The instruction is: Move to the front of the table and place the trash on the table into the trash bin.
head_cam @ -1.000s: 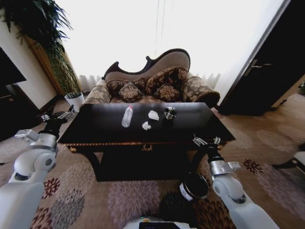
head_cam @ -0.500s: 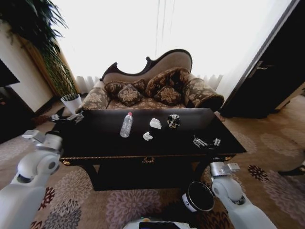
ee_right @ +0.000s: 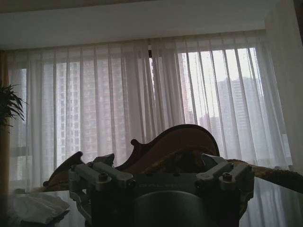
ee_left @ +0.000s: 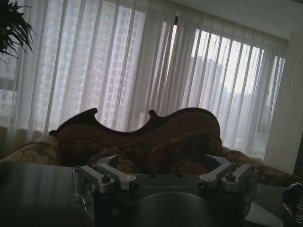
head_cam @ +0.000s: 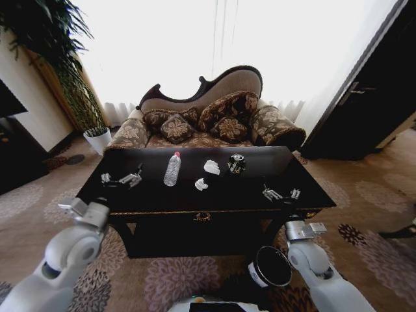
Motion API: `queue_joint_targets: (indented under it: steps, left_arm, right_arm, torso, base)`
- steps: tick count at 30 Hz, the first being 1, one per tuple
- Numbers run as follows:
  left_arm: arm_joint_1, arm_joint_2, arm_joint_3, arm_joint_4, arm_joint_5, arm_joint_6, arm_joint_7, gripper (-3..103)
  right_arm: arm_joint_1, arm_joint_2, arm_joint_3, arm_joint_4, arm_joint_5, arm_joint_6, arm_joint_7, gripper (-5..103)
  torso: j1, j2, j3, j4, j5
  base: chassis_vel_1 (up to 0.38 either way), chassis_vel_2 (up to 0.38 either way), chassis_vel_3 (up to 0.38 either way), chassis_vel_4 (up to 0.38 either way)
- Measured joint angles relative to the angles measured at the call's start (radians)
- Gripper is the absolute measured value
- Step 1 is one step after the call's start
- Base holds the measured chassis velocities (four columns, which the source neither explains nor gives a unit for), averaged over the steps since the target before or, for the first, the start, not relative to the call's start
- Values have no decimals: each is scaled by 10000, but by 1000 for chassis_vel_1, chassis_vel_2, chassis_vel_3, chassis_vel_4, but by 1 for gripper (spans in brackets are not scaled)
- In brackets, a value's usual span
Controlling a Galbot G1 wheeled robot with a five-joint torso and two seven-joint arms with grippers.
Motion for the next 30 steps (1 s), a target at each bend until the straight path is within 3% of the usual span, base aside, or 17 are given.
queue_joint_targets:
  steps: [8,18,30]
  left_arm:
    - [-334,-11,1096,438,19,97,-128,100]
    - [-1278,799,1890,1517,-160,108,-159,100]
    - [-1705,1071,2359,2163,676,-164,384,100]
  right_arm:
    - [-39,27,12,58,11,31,1,100]
    - [8,-48,-53,-41,14,112,-64,100]
    - [28,-44,-41,-93,45,150,-134,100]
  torso:
    - [7,-2,3,0,-1]
    - [6,-2,3,-3,-2]
    - [6,-2,3,0,-2]
  base:
    - [0,0,0,0]
    - [0,0,0,0]
    - [0,0,0,0]
